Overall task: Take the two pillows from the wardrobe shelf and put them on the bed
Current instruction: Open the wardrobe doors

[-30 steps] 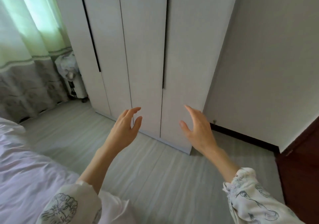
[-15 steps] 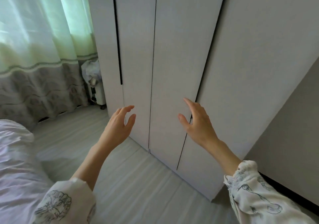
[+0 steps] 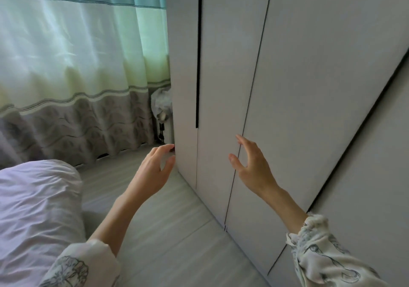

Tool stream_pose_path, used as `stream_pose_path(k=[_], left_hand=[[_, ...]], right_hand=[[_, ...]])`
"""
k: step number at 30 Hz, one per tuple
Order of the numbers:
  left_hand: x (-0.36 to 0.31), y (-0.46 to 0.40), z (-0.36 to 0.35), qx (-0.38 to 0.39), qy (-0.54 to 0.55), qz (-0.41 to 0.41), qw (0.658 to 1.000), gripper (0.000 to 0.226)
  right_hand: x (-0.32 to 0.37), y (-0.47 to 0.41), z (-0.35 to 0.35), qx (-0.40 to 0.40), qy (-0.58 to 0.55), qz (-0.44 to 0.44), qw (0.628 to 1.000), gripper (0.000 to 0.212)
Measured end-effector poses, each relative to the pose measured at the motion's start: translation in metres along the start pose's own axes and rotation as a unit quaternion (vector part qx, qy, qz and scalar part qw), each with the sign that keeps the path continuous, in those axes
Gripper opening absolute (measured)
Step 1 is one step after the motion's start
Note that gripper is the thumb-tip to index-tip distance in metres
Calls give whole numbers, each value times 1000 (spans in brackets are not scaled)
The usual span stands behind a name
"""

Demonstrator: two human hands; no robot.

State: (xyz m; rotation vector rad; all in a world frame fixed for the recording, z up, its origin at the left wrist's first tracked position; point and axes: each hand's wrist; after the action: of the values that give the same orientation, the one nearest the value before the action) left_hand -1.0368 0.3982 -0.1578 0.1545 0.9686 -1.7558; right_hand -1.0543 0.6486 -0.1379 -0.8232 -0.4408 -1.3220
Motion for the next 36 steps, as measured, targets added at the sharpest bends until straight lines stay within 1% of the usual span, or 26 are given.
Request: stream_pose_path(k=[2, 6, 11, 16, 20, 23, 25, 29, 32, 36], left_hand=[[17, -31, 0, -14, -9, 3, 1000, 38], [51, -86, 5, -25, -12, 21, 999, 39], [96, -145, 19, -49, -20, 41, 998, 37], [146, -207, 24, -50, -14, 18, 999, 37], [193, -269, 28, -34, 3, -9, 999, 35], [227, -320, 32, -21, 22, -60, 998, 36], [250, -349, 37, -3, 35, -87, 996, 36], [294, -400, 47, 23, 59, -125, 990, 36], [311, -441, 41, 30, 92, -153, 984, 36], [315, -493, 18, 45, 119, -201, 971, 36]], right_hand=[[3, -43, -13, 6, -9, 23, 1000, 53], [13, -125, -36, 18, -19, 40, 999, 54], [27, -204, -73, 38, -29, 60, 997, 52], [44, -273, -106, 29, -25, 75, 996, 52], [62, -335, -126, -12, -7, 79, 997, 52], [79, -380, -140, -60, 2, 75, 995, 52], [90, -403, -148, -86, 8, 63, 994, 52], [100, -437, -157, -106, 58, 31, 992, 51], [105, -461, -151, -137, 97, 15, 986, 52], [110, -492, -142, -173, 148, 4, 974, 51]])
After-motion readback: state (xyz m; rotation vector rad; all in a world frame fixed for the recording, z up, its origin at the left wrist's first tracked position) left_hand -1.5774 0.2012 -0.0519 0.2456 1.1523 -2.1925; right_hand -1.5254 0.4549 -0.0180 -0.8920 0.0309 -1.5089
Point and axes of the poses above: each hand's wrist, its own y-axis away from the middle knuckle, its own z-axis out of the back of the hand, x = y × z, and after that the axes turned 11 degrees about -z, right-handed
